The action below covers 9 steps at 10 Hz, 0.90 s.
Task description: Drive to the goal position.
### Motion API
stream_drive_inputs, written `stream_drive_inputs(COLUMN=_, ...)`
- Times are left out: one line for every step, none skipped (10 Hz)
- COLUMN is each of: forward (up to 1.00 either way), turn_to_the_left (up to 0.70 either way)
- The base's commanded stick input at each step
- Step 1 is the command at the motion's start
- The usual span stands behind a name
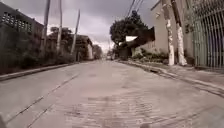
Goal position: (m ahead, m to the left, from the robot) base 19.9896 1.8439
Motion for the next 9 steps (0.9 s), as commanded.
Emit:
stream_drive_inputs(forward=1.0, turn_to_the_left=0.0)
stream_drive_inputs(forward=1.0, turn_to_the_left=0.0)
stream_drive_inputs(forward=1.0, turn_to_the_left=0.0)
stream_drive_inputs(forward=1.0, turn_to_the_left=0.0)
stream_drive_inputs(forward=1.0, turn_to_the_left=0.0)
stream_drive_inputs(forward=1.0, turn_to_the_left=0.0)
stream_drive_inputs(forward=1.0, turn_to_the_left=0.0)
stream_drive_inputs(forward=1.0, turn_to_the_left=0.0)
stream_drive_inputs(forward=1.0, turn_to_the_left=0.0)
